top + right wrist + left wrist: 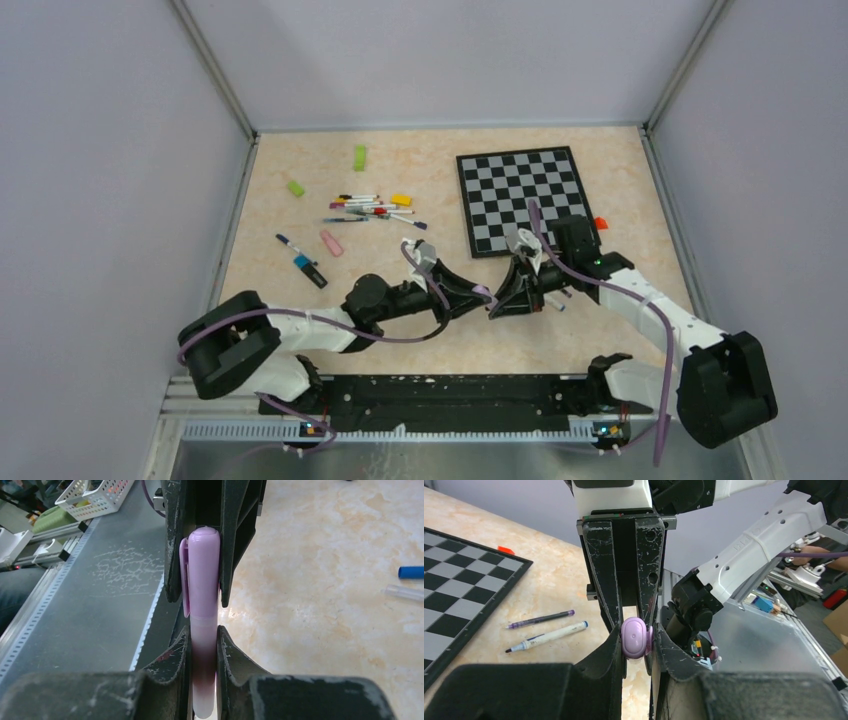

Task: Open the pen caps
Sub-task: Open the pen cap from the pen, then place the pen at the center of the board.

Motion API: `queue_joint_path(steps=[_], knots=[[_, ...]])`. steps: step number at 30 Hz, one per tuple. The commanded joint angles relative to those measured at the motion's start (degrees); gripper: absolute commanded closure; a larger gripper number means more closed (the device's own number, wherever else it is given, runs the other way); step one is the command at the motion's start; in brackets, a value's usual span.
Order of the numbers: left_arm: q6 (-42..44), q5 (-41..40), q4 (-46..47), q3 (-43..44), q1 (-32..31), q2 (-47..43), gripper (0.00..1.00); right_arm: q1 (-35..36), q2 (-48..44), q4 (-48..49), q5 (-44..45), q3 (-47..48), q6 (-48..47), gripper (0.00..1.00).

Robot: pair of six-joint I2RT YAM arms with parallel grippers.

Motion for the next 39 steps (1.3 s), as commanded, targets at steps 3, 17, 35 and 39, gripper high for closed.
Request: queue_joint_path(steps=[3, 17, 35, 39], knots=[[5.43, -7.93, 0.47, -0.08, 2.40, -14.44, 1.00, 1.69, 2.06, -8.33, 2.05, 3.69, -7.58, 1.00], [6.06, -18.94, -34.91, 3.75, 8.28, -38.54, 1.00, -0.87, 2.39, -8.21, 24.95, 6.93, -7.48, 1.00], [-7.66, -22.01, -47.86, -7.12, 8.31, -33.47, 1.00, -30.39, 4.98, -3.53, 47.18, 5.79, -5.69, 0.92], [-8.20, -21.43, -44.99, -8.32, 8.37, -31.95, 1.00, -30.39, 7.55, -4.17, 48.66, 6.17, -6.62, 0.90]])
